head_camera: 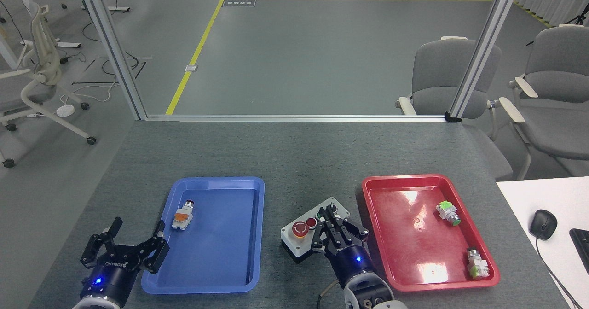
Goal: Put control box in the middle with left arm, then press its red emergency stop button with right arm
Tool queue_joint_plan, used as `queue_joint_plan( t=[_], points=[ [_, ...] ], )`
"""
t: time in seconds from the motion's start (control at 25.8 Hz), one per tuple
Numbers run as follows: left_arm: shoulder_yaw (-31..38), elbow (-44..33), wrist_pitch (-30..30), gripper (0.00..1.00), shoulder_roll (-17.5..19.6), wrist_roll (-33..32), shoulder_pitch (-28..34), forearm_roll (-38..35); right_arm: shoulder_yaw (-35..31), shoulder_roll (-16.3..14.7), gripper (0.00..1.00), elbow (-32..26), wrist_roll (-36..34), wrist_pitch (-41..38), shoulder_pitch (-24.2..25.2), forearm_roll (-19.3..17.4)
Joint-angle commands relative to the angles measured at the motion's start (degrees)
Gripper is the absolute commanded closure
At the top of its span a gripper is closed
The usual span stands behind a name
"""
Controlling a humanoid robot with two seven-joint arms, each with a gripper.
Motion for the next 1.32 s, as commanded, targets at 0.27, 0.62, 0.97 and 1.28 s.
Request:
queue_joint_plan(
  t=[0.27, 0.62, 0.97, 1.28],
  points=[
    [0.35, 0.02, 3.21, 0.01, -5.33, -0.24, -0.09, 2.16, -8.97, -4.81, 0.03, -5.22, -0.84, 0.67, 5.52, -2.38],
    [0.35, 0.02, 9.54, 0.01, -9.81, -1.21, -1.76, 2.34, -14.94, -10.09, 0.03, -8.38, -0.84, 0.94, 10.35, -3.0],
    [0.09, -0.16, 7.6, 0.01, -9.72, -1.56, -1.94, 2.25, -18.28, -10.26, 0.03, -10.31, -0.84, 0.94, 10.62, -3.08],
    [0.18, -0.16, 7.6, 0.01, -10.07, -1.65, -2.29, 2.16, -18.19, -10.17, 0.02, -11.19, -3.12, 0.15, 10.88, -3.08]
  ],
)
